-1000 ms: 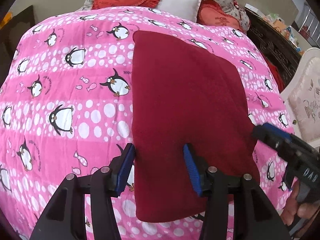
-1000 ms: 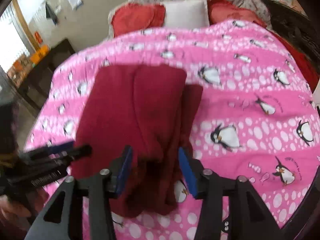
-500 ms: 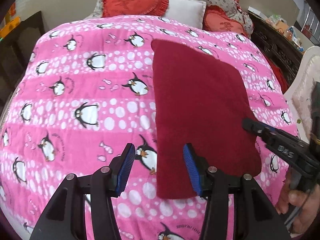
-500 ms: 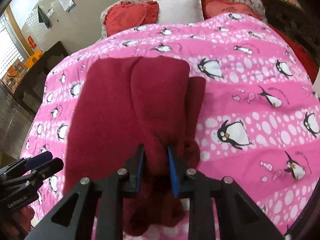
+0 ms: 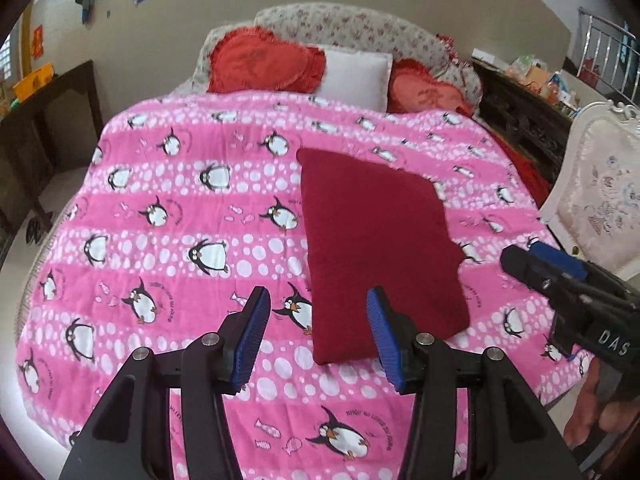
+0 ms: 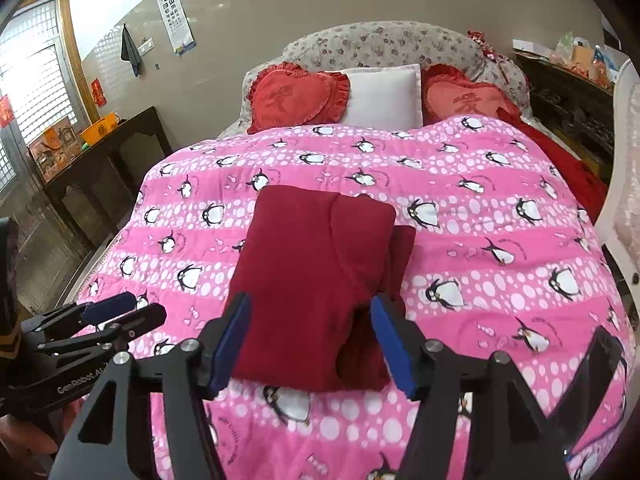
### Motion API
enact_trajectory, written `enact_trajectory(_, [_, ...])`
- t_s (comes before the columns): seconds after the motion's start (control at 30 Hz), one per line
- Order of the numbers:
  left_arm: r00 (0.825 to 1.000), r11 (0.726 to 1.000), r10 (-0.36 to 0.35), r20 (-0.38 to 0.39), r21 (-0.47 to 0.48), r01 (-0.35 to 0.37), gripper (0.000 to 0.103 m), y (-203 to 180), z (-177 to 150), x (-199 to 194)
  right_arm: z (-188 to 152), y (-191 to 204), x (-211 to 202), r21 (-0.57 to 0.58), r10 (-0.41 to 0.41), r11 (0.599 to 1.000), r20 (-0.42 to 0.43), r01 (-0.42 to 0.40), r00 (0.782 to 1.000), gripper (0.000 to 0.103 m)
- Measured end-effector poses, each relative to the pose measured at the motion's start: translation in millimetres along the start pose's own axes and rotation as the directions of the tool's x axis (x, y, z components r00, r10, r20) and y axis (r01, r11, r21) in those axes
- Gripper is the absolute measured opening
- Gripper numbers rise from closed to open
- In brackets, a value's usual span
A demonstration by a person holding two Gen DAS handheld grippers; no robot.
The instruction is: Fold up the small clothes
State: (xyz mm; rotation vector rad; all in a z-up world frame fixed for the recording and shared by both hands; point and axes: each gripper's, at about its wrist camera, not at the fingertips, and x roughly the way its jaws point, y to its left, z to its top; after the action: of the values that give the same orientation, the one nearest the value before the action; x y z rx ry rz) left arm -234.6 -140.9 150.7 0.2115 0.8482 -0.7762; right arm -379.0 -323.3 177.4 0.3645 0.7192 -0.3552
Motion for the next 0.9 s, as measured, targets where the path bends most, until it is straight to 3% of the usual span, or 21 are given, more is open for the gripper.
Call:
enact_trajectory(0.2, [0.999, 1.0, 0.005, 0.046, 0.026, -0.006, 0.029, -4.6, -6.7, -19.9, -11.9, 4.7, -21.3, 0.049, -0.01, 0.999, 0.037, 0.009, 0.999, 0.082])
enact_trajectory(0.37, [0.999, 1.0, 0.011, 0.045, 0.01, -0.011, 0.029, -0.3, -4.5, -18.6, -14.0, -4.9, -17.0, 0.084, -0.037, 0.996, 0.016, 0.036, 0.999, 0.084])
enact_trajectory(0.63, [1.0, 1.0, 0.012, 0.005, 0.003, -0.012, 0.029, 6.0, 3.0, 8.9, -13.9, -7.0, 15.7, 0.073, -0.032, 0.997, -0.05, 0.035, 0.998, 0.086])
enact_trajectory(0.9, [0.997, 1.0, 0.017, -0.069, -0.02, -0.018, 0.029, 17.2, 13.4, 55.9, -5.8, -29.5, 67.9, 0.179, -0.004, 0.984, -0.115, 0.025, 0.993, 0.086])
